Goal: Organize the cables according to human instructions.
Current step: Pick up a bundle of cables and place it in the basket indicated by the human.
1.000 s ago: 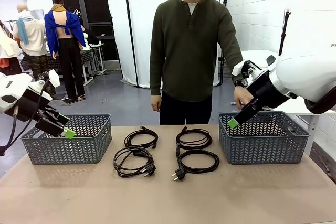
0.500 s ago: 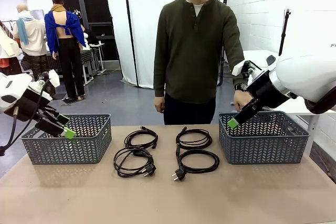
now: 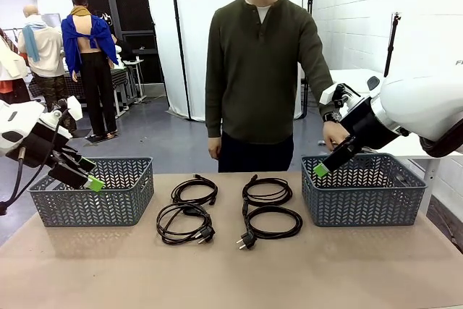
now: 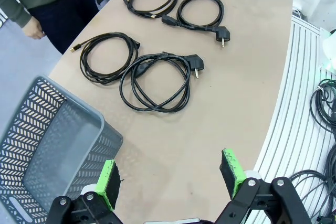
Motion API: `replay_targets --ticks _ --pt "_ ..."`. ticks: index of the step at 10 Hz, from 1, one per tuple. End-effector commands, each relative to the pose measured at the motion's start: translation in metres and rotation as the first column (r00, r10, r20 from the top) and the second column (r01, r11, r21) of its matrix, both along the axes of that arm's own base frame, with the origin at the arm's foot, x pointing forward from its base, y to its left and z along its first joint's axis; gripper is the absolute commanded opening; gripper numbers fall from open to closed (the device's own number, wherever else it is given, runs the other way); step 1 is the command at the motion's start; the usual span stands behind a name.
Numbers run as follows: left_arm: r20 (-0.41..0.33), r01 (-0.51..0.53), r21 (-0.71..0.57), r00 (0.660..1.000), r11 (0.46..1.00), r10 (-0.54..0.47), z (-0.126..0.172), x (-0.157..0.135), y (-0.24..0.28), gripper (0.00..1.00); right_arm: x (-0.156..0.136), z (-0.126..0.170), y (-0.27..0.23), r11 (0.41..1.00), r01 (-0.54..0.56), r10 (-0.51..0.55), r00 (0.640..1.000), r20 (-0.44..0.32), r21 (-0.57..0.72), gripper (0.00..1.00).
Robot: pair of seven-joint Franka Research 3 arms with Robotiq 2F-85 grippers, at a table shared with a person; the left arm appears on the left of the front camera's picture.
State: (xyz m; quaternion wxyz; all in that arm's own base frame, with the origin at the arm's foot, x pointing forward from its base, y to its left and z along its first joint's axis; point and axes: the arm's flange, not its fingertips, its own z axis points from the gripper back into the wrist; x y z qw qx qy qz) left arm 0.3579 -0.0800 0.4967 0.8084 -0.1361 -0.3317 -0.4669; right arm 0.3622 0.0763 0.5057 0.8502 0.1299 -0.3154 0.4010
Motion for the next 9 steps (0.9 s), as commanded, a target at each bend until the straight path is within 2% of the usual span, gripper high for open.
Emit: replay_targets --ticks 1,6,9 --pt "-0.005 0.010 -0.011 1.000 1.000 -0.010 -0.002 0.002 0.001 1.00 0.001 -0.001 0.000 1.000 -0.011 0.011 1.000 0.001 0.011 1.00" --pt "-0.005 0.010 -0.011 1.000 1.000 -0.010 -0.002 0.002 0.001 1.00 0.000 0.000 0.000 1.000 0.000 0.000 1.000 0.000 0.000 1.00" --pt "-0.005 0.010 -0.011 1.000 1.000 -0.010 -0.002 0.002 0.001 1.00 0.022 0.008 0.039 0.995 0.087 -0.092 0.991 -0.098 -0.051 1.00"
